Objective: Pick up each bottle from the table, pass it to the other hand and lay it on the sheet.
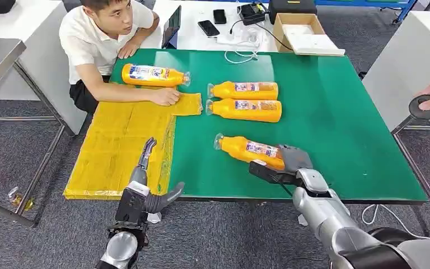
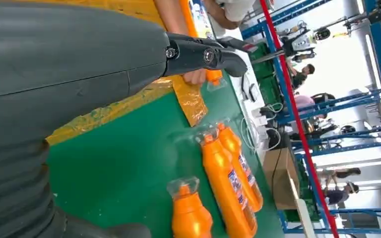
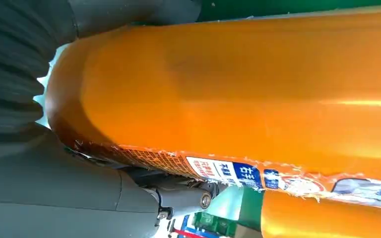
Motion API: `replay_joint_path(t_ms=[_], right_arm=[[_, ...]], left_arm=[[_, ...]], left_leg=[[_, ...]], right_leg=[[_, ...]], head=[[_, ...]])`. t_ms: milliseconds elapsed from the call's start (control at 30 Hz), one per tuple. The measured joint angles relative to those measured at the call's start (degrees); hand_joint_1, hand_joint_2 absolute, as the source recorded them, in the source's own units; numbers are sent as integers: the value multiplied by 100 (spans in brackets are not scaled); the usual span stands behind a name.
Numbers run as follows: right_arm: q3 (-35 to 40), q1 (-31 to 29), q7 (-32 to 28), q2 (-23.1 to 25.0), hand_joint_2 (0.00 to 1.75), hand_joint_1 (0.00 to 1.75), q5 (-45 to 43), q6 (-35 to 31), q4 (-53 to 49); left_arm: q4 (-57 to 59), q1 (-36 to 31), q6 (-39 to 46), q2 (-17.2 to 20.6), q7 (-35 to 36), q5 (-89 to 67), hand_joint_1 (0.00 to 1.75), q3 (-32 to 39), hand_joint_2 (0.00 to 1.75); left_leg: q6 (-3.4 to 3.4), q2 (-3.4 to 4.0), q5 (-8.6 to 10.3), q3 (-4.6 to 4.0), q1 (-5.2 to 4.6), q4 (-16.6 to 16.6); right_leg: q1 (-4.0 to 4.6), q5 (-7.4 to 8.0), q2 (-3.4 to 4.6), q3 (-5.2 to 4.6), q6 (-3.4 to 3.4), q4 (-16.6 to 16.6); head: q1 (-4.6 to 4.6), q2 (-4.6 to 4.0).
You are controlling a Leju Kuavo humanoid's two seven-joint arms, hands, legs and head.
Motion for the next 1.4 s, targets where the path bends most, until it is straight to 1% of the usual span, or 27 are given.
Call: replay_joint_path(t_ms=[167,333,400,467,500,533,600,667,733,800,867,967,1067,1200,1300,1400], right_arm=[[-81,4,-35,-13,175,175,-153,74,11],[-518,36,-637,-42,175,175,-851,332,13],[-726,67,-1017,-48,175,175,-1194,461,13],[-1021,150,-1623,-44,175,175,-1666,546,11],[-1157,217,-1945,-33,175,175,-1872,544,7],[-1310,293,-2316,27,175,175,-2075,520,-13],[-1548,440,-2871,206,175,175,-2398,501,-127],[-1685,665,-3185,453,175,175,-2750,507,-381],[-1689,972,-3178,735,175,175,-3135,579,-845],[-1544,1313,-3019,987,175,175,-3657,684,-1414],[-1205,1654,-2894,1186,175,175,-4067,739,-1940],[-655,1963,-2822,1390,175,175,-4324,748,-2411],[-47,2011,-2769,1480,175,175,-4415,796,-2531],[583,1940,-2830,1602,175,175,-4417,863,-2479],[882,1876,-2833,1663,175,175,-4422,866,-2433],[1006,1841,-2852,1672,175,175,-4424,872,-2395]], left_arm=[[2,-1,-18,0,-4,0,0,-7,175],[2,-10,-24,2,-65,63,0,-13,175],[2,-15,-55,2,-98,149,0,-11,175],[0,-8,-289,4,-2,521,0,-4,175],[-4,7,-471,4,136,832,0,0,175],[-4,42,-716,7,346,1278,0,11,175],[-15,158,-1133,15,709,2111,0,48,175],[-66,316,-1493,48,890,2746,0,77,175],[-151,461,-1672,90,920,3117,0,79,175],[-260,588,-1777,131,875,3368,0,76,175],[-393,681,-1862,164,824,3464,0,46,175],[-525,741,-1904,210,866,3528,0,-20,175],[-596,739,-2054,232,929,3720,0,-44,175],[-693,691,-2142,234,935,3639,0,-92,175],[-734,669,-2142,234,933,3598,0,-101,175],[-763,665,-2144,234,931,3593,0,-98,175]], left_leg=[[3,-1,-2,5,1,0],[10,7,-11,21,5,-1],[13,13,-15,30,5,-1],[14,14,-18,29,6,-2],[14,14,-18,25,5,-2],[14,17,-17,16,5,-2],[13,37,-17,14,7,-2],[12,41,-16,7,15,-3],[10,44,-15,-8,24,-3],[7,37,-13,-29,29,-3],[1,26,-8,-59,30,-3],[0,24,-7,-87,29,-3],[1,25,-7,-94,26,-3],[2,23,-6,-105,20,-3],[2,20,-6,-106,19,-3],[2,20,-6,-110,19,-3]], right_leg=[[1,-1,0,5,0,-7],[8,-1,1,24,0,-16],[8,-1,1,32,0,-17],[9,0,1,39,2,-17],[9,1,2,74,2,-17],[9,7,8,91,4,-16],[11,11,30,84,7,-15],[18,11,34,71,6,-13],[27,10,34,55,5,-13],[29,7,33,37,2,-8],[29,6,28,11,1,1],[27,6,27,-15,1,2],[23,6,27,-24,1,2],[16,7,26,-34,1,2],[16,7,24,-35,1,2],[16,7,23,-37,1,2]], head=[[0,0],[2,0],[2,0],[2,0],[4,0],[2,0],[0,0],[0,0],[0,0],[-2,0],[0,0],[0,0],[0,0],[0,0],[0,0],[0,0]])
